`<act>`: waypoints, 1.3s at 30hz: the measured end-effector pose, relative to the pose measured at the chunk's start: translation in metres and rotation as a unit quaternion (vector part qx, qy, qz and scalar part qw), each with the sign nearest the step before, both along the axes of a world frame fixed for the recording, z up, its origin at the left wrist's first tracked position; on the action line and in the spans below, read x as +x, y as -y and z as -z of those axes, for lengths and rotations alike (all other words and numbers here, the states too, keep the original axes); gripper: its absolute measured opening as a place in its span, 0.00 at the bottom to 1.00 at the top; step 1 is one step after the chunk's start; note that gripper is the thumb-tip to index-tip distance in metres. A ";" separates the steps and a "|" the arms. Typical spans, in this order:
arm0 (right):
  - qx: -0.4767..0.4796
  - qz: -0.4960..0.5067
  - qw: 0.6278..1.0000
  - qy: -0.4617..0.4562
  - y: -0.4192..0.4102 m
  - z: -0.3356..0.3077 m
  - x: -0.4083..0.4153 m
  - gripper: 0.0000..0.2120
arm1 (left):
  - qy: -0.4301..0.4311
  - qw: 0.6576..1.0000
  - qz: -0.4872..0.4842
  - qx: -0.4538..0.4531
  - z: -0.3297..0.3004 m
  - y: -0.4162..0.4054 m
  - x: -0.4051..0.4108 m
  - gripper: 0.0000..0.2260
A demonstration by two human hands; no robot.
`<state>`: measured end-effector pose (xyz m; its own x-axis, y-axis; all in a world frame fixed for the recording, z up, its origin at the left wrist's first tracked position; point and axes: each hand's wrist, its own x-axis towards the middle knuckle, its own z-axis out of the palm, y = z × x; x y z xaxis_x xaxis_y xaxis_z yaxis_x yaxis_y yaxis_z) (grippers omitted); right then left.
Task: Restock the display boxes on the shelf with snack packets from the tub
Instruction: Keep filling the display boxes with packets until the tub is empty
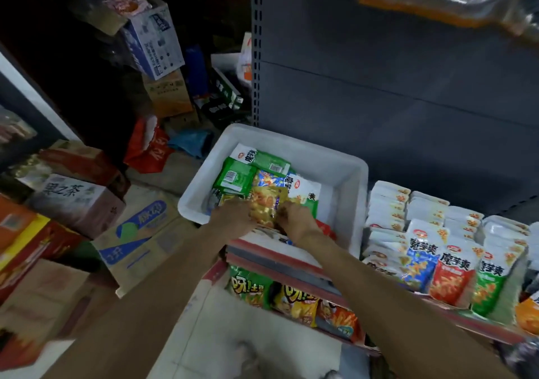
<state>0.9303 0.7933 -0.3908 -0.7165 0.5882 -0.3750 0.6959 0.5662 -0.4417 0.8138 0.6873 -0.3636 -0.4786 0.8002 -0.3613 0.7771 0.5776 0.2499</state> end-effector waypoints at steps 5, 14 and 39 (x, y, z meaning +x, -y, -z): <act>-0.024 0.024 0.999 -0.024 -0.002 0.002 -0.004 0.12 | -0.012 0.999 -0.044 0.004 0.002 -0.002 -0.007 0.15; -0.049 0.113 0.960 -0.250 -0.031 -0.034 0.046 0.18 | 0.179 0.926 -0.233 0.236 -0.010 -0.014 0.003 0.20; -0.112 0.309 0.847 -0.417 -0.125 -0.099 0.191 0.11 | 0.052 0.971 0.162 0.166 -0.014 -0.141 0.157 0.20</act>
<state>1.1212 0.9187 -0.2917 -0.3679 0.9289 -0.0414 0.2209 0.0441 -0.9743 0.9712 0.8282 -0.3493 -0.1567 0.9835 -0.0900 0.8655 0.1807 0.4673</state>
